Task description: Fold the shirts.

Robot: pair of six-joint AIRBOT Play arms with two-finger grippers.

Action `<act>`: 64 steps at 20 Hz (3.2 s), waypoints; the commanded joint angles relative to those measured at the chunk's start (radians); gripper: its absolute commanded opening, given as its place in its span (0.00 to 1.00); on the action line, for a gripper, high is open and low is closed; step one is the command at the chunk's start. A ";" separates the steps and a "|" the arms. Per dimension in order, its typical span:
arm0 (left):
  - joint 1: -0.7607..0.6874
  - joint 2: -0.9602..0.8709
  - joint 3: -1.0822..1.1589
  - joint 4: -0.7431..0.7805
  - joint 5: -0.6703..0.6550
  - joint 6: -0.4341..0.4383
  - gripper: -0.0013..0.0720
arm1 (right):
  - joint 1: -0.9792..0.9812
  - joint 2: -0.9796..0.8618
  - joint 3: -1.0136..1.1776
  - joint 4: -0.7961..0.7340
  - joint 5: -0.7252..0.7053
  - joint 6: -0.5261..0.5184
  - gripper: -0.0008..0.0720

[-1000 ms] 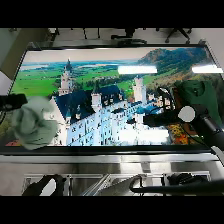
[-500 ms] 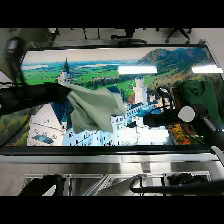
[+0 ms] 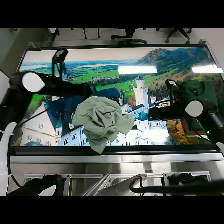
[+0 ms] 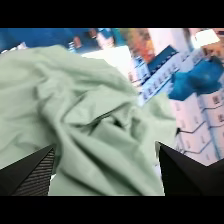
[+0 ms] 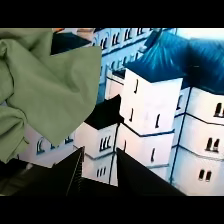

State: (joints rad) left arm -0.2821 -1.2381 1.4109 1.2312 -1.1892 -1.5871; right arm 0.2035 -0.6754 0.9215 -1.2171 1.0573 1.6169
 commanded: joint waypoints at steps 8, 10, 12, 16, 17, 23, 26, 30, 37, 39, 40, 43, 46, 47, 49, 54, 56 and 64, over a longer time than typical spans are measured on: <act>0.289 0.222 -0.650 -0.007 0.167 0.079 0.98 | 0.028 -0.196 -0.132 0.337 -0.080 -0.254 0.67; 0.326 0.187 -0.705 -0.066 0.248 0.105 0.98 | 0.036 -0.259 -0.131 0.371 -0.130 -0.311 0.67; 0.349 0.103 -0.712 -0.179 0.307 0.186 0.98 | 0.036 -0.323 -0.131 0.392 -0.167 -0.357 0.67; 0.315 -0.090 -0.624 -0.263 0.348 0.263 0.98 | 0.036 -0.415 -0.129 0.460 -0.251 -0.409 0.67; 0.300 -0.135 -0.597 -0.265 0.365 0.263 0.98 | 0.036 -0.436 -0.129 0.501 -0.264 -0.447 0.67; 0.270 -0.326 -0.471 -0.262 0.329 0.261 0.69 | 0.035 -0.508 -0.129 0.732 -0.301 -0.642 0.46; 0.274 -0.328 -0.401 -0.262 0.289 0.263 0.06 | 0.019 -0.504 -0.084 0.764 -0.295 -0.713 0.04; 0.295 -0.212 -0.238 -0.253 0.178 0.264 0.03 | -0.105 -0.467 0.114 0.740 -0.145 -0.712 0.04; 0.349 0.158 0.113 -0.255 0.003 0.259 0.03 | -0.311 -0.312 0.622 0.740 0.135 -0.659 0.04; 0.349 0.256 0.187 -0.254 -0.015 0.259 0.03 | -0.342 -0.243 0.718 0.739 0.145 -0.660 0.04; 0.349 0.307 0.222 -0.254 -0.016 0.255 0.03 | -0.357 -0.208 0.756 0.739 0.144 -0.660 0.04; 0.349 0.429 0.341 -0.246 -0.015 0.243 0.03 | -0.437 -0.119 0.879 0.739 0.109 -0.669 0.04; 0.349 0.513 0.441 -0.114 -0.016 0.201 0.03 | -0.525 -0.075 1.005 0.666 0.068 -0.682 0.04; 0.349 0.536 0.460 -0.035 -0.017 0.180 0.04 | -0.546 -0.075 1.044 0.629 0.064 -0.673 0.04; 0.349 0.568 0.446 0.090 -0.017 0.143 0.04 | -0.557 -0.089 1.072 0.588 0.064 -0.647 0.04; 0.347 0.539 0.158 0.046 -0.012 0.148 0.03 | -0.527 -0.319 1.072 0.777 0.195 -0.645 0.04; 0.347 0.455 0.027 0.024 0.014 0.150 0.03 | -0.418 -0.475 1.072 0.783 0.233 -0.644 0.04; 0.350 0.042 -0.209 0.035 0.223 0.230 0.03 | -0.121 -1.006 1.073 0.599 -0.024 -0.565 0.04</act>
State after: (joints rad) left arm 0.0662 -1.0531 1.2591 1.2610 -1.0302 -1.3930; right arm 0.0242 -1.5295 1.9926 -0.5953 1.1275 1.0084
